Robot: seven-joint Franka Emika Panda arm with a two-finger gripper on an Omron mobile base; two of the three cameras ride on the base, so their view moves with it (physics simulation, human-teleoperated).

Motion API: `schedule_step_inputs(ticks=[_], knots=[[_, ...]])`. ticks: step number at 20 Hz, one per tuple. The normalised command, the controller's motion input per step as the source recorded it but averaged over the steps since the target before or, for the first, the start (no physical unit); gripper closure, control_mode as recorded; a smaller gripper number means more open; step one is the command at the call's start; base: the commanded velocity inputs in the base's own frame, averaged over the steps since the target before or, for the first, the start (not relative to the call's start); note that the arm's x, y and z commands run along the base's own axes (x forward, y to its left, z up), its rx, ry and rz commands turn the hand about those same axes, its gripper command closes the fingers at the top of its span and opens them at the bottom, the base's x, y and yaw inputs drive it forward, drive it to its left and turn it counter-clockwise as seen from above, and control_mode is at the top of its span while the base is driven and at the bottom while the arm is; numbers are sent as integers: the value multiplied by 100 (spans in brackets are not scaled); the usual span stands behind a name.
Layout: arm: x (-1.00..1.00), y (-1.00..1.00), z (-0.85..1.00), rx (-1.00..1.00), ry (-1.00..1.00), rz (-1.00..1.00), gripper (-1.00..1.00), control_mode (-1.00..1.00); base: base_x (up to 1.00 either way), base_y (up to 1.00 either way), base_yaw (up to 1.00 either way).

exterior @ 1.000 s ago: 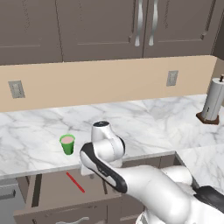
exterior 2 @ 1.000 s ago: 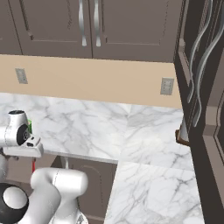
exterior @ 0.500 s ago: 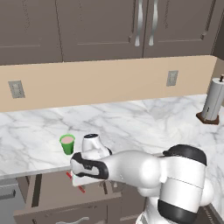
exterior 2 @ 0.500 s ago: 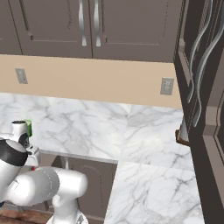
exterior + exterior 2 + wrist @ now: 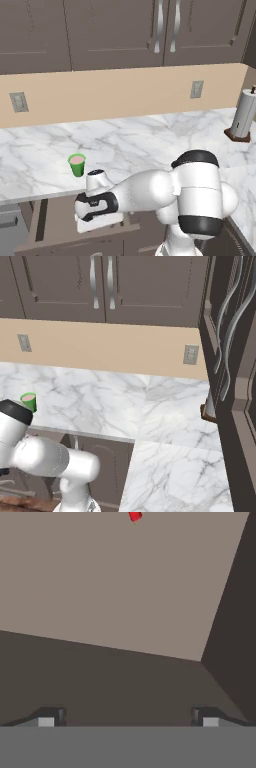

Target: Pick up the straw from the left drawer and put it inside the smoothie cup.

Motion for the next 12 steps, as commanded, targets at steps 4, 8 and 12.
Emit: schedule_step_inputs(ticks=[4, 8, 12], knots=[[-98, 4, -19, 0, 0, 0, -100, -100, 0, 0, 0], [-100, 7, -2, 1, 0, 0, -100, -100, 0, 0, 0], [-100, 3, 5, 1, -3, 0, -100, -100, 0, 0, 0]])
